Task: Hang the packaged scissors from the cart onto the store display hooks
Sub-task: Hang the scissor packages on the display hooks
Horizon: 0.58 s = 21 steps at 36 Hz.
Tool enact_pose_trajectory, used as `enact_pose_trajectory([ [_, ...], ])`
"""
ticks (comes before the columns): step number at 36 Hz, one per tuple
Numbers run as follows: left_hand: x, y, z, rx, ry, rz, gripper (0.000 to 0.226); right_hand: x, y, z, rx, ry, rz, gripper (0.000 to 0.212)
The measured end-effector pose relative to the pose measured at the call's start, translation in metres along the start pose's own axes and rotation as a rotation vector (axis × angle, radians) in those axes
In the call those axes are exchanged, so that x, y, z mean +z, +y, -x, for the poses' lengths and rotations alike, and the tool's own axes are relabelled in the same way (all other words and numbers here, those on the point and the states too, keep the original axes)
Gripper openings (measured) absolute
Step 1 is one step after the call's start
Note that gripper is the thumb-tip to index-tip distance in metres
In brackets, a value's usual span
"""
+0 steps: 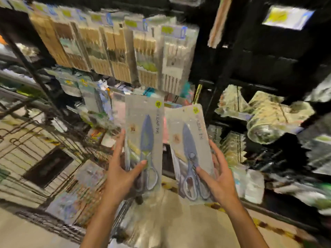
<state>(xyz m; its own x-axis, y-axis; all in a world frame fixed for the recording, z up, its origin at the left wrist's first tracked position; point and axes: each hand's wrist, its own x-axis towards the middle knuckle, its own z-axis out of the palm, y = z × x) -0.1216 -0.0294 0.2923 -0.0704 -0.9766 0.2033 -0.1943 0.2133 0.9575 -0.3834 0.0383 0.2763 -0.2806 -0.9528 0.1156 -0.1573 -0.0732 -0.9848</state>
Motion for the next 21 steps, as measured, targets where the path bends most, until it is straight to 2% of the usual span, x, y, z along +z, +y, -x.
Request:
enact_pose_trajectory([
  [8, 0.155, 0.065, 0.037, 0.100, -0.180, 0.062, 0.098, -0.172, 0.004, 0.058, -0.030, 0.184, 0.040, 0.077],
  [16, 0.267, 0.118, 0.069, 0.150, -0.284, 0.062, 0.097, -0.291, 0.001, 0.094, -0.068, 0.332, 0.017, 0.078],
  [21, 0.312, 0.150, 0.078, 0.211, -0.339, 0.070, 0.097, -0.342, -0.006, 0.105, -0.095, 0.407, 0.020, 0.079],
])
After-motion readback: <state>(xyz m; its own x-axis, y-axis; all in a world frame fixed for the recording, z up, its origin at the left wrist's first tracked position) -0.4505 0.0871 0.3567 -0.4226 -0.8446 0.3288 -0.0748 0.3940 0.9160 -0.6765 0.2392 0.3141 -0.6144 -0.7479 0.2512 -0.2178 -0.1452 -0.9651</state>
